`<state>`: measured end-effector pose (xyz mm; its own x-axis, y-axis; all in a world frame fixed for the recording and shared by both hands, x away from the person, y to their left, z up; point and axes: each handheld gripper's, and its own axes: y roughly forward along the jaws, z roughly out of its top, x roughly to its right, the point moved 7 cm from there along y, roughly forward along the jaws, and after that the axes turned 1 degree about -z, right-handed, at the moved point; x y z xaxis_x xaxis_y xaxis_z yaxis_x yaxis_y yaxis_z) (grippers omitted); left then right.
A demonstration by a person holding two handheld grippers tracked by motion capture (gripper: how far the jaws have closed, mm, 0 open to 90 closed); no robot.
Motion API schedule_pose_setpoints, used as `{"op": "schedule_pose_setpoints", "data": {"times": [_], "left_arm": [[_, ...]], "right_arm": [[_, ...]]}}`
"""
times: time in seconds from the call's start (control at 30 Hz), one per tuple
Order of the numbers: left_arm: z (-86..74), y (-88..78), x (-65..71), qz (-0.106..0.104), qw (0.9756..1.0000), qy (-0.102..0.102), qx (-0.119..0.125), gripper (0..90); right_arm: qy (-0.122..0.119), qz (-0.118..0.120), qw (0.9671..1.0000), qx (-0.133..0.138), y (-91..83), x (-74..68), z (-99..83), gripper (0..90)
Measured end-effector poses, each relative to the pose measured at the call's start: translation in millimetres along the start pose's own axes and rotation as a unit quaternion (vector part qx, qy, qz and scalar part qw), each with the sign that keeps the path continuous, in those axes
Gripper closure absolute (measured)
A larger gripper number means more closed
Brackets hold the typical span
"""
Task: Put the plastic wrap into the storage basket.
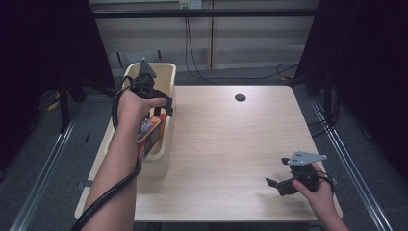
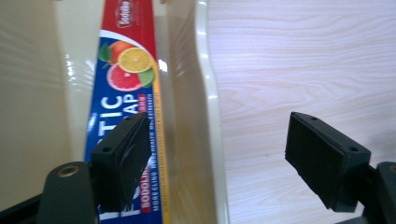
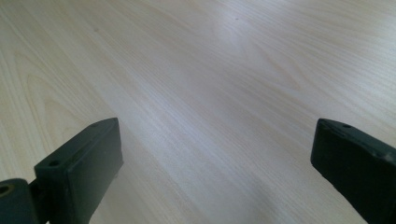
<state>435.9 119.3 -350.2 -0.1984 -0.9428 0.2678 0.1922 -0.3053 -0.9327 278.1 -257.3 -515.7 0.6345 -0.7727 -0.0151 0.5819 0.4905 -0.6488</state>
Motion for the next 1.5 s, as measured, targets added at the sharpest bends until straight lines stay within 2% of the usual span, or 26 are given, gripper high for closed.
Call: {"op": "schedule_pose_setpoints", "data": {"times": [0.2, 0.43, 0.53, 0.57, 0.63, 0.67, 0.8, 0.87, 0.9, 1.0, 1.1, 1.23, 1.3, 1.33, 1.43, 1.5], "left_arm": [[-0.2, -0.1, 9.5, -0.012, 0.9998, 0.011, 0.01, 21.5], [-2.9, 4.9, 29.8, -0.034, 0.9987, 0.033, 0.017, 19.9], [-4.6, 10.5, 39.4, -0.044, 0.9978, 0.047, 0.017, 19.3], [-5.2, 12.7, 43.0, -0.044, 0.9972, 0.059, 0.016, 19.2], [-5.7, 16.1, 49.9, -0.051, 0.9968, 0.058, 0.019, 18.5], [-6.3, 18.7, 53.6, -0.055, 0.9961, 0.067, 0.018, 18.3], [-6.7, 24.6, 63.9, -0.062, 0.995, 0.077, 0.015, 17.9], [-7.2, 27.1, 67.6, -0.062, 0.9943, 0.086, 0.015, 17.9], [-7.5, 29.0, 71.2, -0.066, 0.9943, 0.081, 0.018, 18.0], [-9.3, 34.1, 78.4, -0.07, 0.9928, 0.096, 0.018, 18.1], [-11.3, 40.6, 85.1, -0.07, 0.9926, 0.097, 0.022, 16.9], [-15.9, 48.3, 93.0, -0.074, 0.9906, 0.114, 0.014, 17.4], [-16.6, 50.7, 97.9, -0.08, 0.9903, 0.111, 0.021, 17.3], [-17.1, 51.4, 98.3, -0.079, 0.9894, 0.12, 0.017, 17.6], [-18.2, 55.0, 101.8, -0.073, 0.989, 0.127, 0.02, 17.2], [-20.3, 58.3, 105.5, -0.077, 0.9885, 0.129, 0.017, 17.1]], "right_arm": [[-0.001, -0.001, 1.0, 0.001, -0.1, 0.2, 0.4, 2.0], [-0.002, 0.002, 1.0, -0.001, 0.0, -0.5, 0.0, 2.0], [-0.002, 0.004, 1.0, -0.001, 0.5, -1.4, 0.1, 2.0], [-0.002, 0.002, 1.0, 0.0, 0.7, -1.5, 0.2, 2.0], [-0.003, 0.003, 1.0, 0.0, 0.7, -1.9, 0.5, 2.0], [-0.002, 0.003, 1.0, 0.0, 0.7, -2.0, 0.5, 2.0], [-0.003, 0.002, 1.0, -0.001, 0.3, -2.0, 0.4, 2.0], [-0.004, 0.0, 1.0, 0.001, 0.0, -1.5, 0.4, 2.0], [-0.003, 0.001, 1.0, 0.001, -0.2, -1.5, 0.3, 2.0], [-0.003, 0.001, 1.0, 0.001, -0.3, -1.3, 0.1, 2.0], [-0.004, 0.001, 1.0, 0.0, -0.4, -1.8, 0.0, 2.0], [-0.005, 0.001, 1.0, 0.0, -0.3, -2.1, 0.1, 2.0], [-0.006, 0.001, 1.0, 0.0, -0.1, -1.9, 0.1, 2.0], [-0.006, 0.001, 1.0, 0.0, 0.0, -1.9, 0.1, 2.0], [-0.005, 0.003, 1.0, -0.001, 0.2, -2.6, -0.1, 2.0], [-0.006, 0.004, 1.0, -0.001, 0.6, -2.9, -0.1, 2.0]]}}
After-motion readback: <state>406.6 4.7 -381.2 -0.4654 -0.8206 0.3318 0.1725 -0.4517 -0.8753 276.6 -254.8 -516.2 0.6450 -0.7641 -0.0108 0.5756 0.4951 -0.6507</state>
